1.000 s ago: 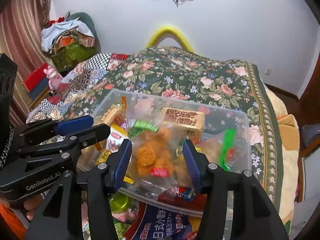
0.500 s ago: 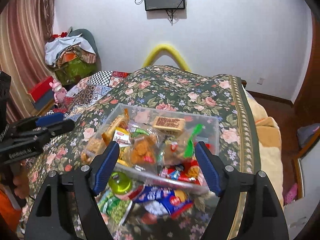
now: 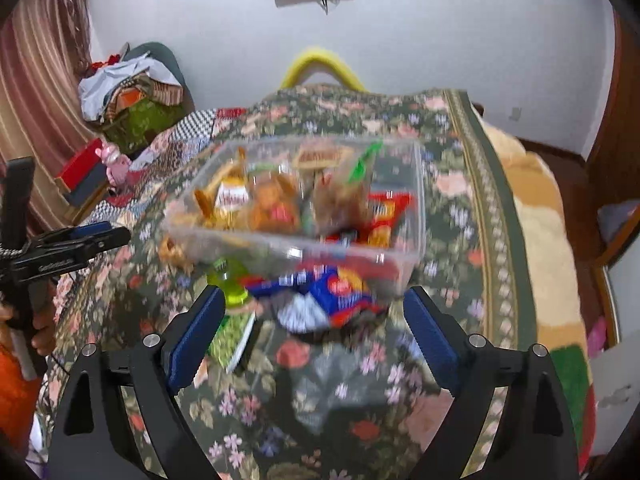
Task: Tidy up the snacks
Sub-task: 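Grasp the peanut brittle bag with the left tool while the right tool grasps the blue-white biscuit bag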
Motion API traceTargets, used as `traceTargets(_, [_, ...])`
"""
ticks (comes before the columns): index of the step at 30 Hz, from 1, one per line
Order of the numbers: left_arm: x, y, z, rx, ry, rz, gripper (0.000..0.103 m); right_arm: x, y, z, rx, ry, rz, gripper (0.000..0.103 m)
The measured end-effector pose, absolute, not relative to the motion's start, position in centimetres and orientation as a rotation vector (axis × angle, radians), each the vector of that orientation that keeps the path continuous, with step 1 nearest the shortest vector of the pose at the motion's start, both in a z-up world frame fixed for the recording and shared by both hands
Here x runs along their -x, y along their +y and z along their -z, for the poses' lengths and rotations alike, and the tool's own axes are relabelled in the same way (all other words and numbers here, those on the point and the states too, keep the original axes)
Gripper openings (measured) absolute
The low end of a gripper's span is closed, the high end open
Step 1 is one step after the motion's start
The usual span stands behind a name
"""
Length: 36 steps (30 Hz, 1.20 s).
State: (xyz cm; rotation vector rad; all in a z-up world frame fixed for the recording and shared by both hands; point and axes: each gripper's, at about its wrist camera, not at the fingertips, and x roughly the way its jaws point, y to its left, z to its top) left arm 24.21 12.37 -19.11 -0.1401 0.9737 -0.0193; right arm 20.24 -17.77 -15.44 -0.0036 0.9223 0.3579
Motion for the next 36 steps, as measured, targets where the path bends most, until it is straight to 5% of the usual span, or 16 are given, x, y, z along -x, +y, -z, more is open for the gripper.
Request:
traceTargets(30, [-31.1, 14.5, 24.7, 0.186, 0.963, 0.007, 0.077, -23.4, -16.2, 21.1, -0.077, 1.037, -0.284, 0.089])
traceTargets(33, [-30.7, 13.9, 24.7, 0.154, 0.952, 0.007, 0.073, -23.0, -16.1, 20.9, -0.087, 1.023, -0.283, 0.084])
traceTargets(36, [-30.2, 13.7, 24.7, 0.165, 0.945, 0.037, 0.055, -22.5, -16.0, 20.6, -0.071, 1.006, -0.279, 0.078])
